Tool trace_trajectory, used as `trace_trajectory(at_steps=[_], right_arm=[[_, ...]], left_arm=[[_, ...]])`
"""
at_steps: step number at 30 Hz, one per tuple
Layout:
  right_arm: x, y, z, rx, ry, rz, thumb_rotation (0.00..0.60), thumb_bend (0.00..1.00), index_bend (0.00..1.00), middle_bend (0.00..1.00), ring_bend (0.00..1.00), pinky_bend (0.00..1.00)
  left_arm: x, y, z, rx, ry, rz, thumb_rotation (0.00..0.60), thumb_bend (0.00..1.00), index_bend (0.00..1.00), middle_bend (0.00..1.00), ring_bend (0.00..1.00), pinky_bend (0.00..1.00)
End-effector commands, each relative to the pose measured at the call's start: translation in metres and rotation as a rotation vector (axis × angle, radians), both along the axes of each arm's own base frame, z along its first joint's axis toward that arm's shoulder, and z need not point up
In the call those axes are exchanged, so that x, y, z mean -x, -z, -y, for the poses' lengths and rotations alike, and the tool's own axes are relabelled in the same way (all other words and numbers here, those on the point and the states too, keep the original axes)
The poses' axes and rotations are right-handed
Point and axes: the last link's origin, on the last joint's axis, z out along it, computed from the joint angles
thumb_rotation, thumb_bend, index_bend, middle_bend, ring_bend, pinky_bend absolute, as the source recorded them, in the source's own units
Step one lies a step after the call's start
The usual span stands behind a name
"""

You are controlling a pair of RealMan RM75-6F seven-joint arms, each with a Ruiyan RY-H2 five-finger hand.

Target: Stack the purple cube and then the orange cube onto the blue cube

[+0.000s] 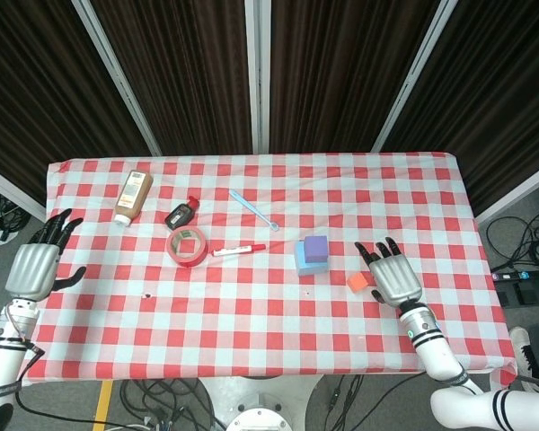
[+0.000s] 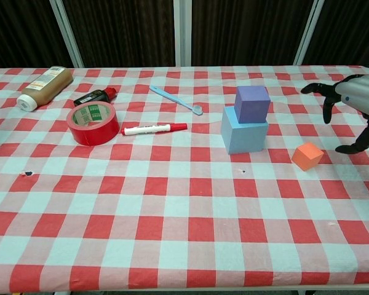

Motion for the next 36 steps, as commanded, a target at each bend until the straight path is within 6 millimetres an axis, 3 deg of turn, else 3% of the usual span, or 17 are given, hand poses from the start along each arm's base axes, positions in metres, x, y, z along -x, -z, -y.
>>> trace_trajectory(at_steps=[1, 36], right_arm=[[0.003, 0.004, -0.002, -0.027, -0.008, -0.025, 0.6, 0.11, 0.01, 0.35, 0.12, 0.07], [0.005, 0.038, 0.022, -0.134, -0.026, -0.005, 0.6, 0.14, 0.02, 0.33, 0.1, 0.07]], left_arm=[[0.0, 0.0, 0.0, 0.001, 0.001, 0.0, 0.6, 0.31, 0.17, 0.11, 0.09, 0.23], [0.001, 0.003, 0.0, 0.008, -0.002, -0.01, 0.6, 0.31, 0.17, 0.11, 0.09, 0.23]])
